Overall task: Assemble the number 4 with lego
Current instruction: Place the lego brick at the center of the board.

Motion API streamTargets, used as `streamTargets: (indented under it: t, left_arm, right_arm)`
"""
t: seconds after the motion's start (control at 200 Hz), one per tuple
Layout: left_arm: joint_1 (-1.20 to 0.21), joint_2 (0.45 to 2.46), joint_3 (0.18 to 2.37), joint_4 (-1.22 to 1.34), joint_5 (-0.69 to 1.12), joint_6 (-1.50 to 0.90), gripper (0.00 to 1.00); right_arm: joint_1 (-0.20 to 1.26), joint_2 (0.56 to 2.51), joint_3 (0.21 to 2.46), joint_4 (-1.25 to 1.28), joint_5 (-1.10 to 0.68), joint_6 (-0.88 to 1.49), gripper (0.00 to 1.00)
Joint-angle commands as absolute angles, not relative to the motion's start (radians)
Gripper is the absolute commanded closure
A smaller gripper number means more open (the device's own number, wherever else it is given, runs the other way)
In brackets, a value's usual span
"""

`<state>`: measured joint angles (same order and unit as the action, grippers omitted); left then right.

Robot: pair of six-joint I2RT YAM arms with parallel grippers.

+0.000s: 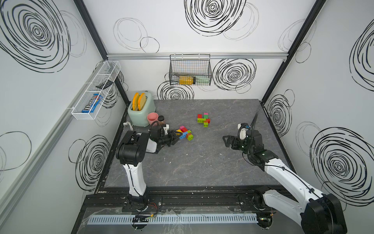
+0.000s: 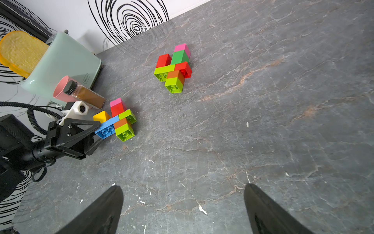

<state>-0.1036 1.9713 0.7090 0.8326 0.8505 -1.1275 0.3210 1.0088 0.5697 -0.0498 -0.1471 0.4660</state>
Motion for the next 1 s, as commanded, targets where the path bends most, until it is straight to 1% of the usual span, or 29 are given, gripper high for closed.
streamTargets:
  t: [0.0,0.175,0.365,0.415,0.49,0.545,0.686,0.876,0.996]
  left_arm:
    - [-0.094,1.975,0.713,0.880,0.822,-1.134,0.53]
    - [-0.105,1.926,0.734,0.732,0.695,-1.051,0.50]
    - [-0.118,1.907,0.791,0.596,0.615,-0.957,0.46]
    - [-0.124,1.902,0.809,0.523,0.582,-0.922,0.45]
    - [-0.142,1.883,0.836,0.421,0.505,-0.847,0.42]
    - [-0.161,1.854,0.851,0.339,0.418,-0.791,0.40]
    - [-0.237,1.771,0.895,0.153,0.173,-0.648,0.29]
    - [-0.394,1.691,0.958,-0.019,-0.137,-0.540,0.25]
    - [-0.503,1.692,0.966,-0.053,-0.217,-0.544,0.25]
  right_arm:
    - [0.317,1.018,0.594,-0.063,-0.141,0.453,0.03]
    - [0.317,1.031,0.595,-0.053,-0.135,0.450,0.03]
    - [0.315,1.069,0.613,-0.051,-0.142,0.438,0.03]
    - [0.315,1.073,0.614,-0.047,-0.145,0.435,0.03]
    - [0.316,1.075,0.614,-0.041,-0.150,0.433,0.03]
    - [0.314,1.074,0.614,-0.041,-0.149,0.433,0.02]
    - [0.314,1.068,0.611,-0.044,-0.144,0.430,0.03]
    - [0.312,1.069,0.607,-0.036,-0.150,0.430,0.03]
    - [0.311,1.069,0.606,-0.034,-0.147,0.430,0.03]
